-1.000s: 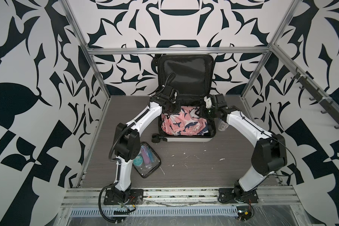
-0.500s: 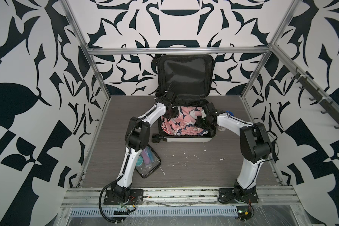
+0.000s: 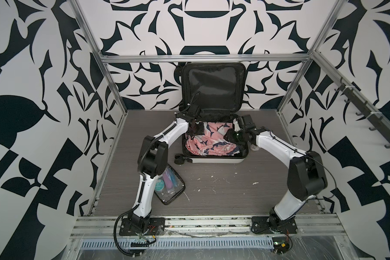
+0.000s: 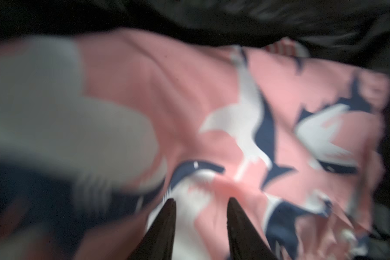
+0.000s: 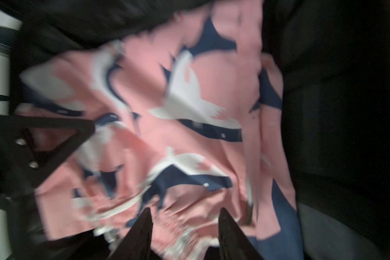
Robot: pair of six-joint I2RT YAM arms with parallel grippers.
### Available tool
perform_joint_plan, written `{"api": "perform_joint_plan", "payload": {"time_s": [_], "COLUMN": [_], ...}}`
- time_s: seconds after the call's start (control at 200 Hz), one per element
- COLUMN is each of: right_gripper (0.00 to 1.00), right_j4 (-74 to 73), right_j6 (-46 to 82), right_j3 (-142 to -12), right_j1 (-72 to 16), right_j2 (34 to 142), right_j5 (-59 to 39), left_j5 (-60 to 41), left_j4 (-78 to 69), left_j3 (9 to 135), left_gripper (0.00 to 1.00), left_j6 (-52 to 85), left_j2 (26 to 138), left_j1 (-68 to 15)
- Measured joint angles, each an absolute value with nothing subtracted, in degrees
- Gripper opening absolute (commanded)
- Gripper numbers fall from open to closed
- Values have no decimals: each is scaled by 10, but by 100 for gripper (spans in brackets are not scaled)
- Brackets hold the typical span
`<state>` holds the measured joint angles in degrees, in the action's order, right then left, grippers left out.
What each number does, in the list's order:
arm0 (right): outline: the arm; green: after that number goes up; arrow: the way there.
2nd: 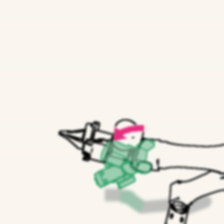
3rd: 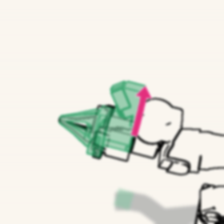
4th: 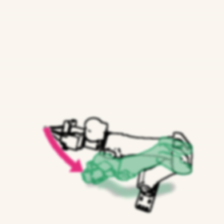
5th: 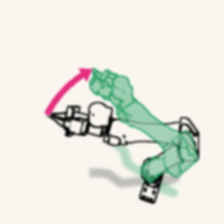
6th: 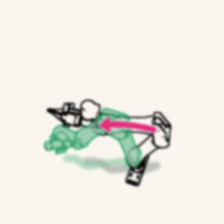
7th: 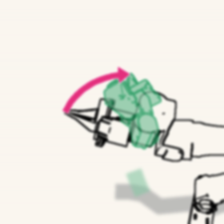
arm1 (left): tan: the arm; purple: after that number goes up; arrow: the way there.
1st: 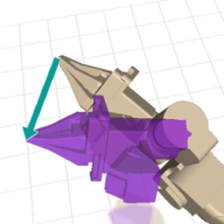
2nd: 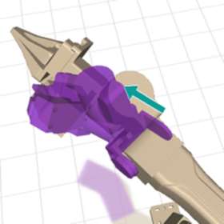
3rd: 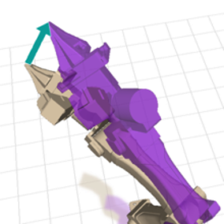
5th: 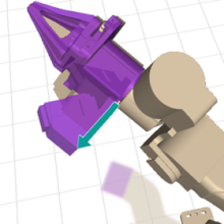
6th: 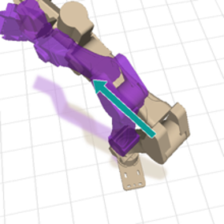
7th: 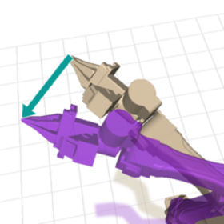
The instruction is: Pack the luggage
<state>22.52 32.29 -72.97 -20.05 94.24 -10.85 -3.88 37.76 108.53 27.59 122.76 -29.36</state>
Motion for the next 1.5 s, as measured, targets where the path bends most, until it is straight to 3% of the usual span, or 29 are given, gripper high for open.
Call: {"api": "perform_joint_plan", "payload": {"time_s": [0.22, 0.335, 0.405, 0.415, 0.43, 0.665, 0.775, 0.915, 1.145, 1.34, 1.5], "right_gripper": [46, 48, 50, 50, 50, 51, 51, 51, 51, 51, 51], "right_j4": [237, 246, 248, 248, 247, 239, 224, 204, 180, 174, 172], "right_j6": [302, 292, 285, 284, 283, 269, 269, 274, 294, 300, 300], "right_j3": [-730, -727, -723, -723, -722, -716, -716, -717, -730, -756, -781], "right_j1": [-243, -287, -323, -327, -337, -477, -531, -585, -628, -635, -635], "right_j2": [840, 813, 805, 804, 804, 834, 874, 941, 1045, 1098, 1122], "right_j5": [-91, -83, -80, -80, -79, -72, -65, -53, -48, -46, -46], "left_j5": [-36, -34, -28, -27, -26, -67, -101, -99, -75, -56, -51], "left_j4": [347, 329, 319, 319, 318, 330, 345, 401, 495, 569, 590], "left_j3": [977, 904, 857, 849, 838, 742, 712, 640, 461, 357, 313], "left_gripper": [53, 65, 83, 94, 100, 100, 94, 86, 63, 57, 50], "left_j6": [272, 279, 286, 284, 286, 329, 355, 387, 465, 538, 563], "left_j2": [1007, 894, 834, 824, 811, 669, 629, 557, 398, 248, 223], "left_j1": [-294, -292, -289, -288, -287, -193, -135, -128, -129, -129, -129]}}
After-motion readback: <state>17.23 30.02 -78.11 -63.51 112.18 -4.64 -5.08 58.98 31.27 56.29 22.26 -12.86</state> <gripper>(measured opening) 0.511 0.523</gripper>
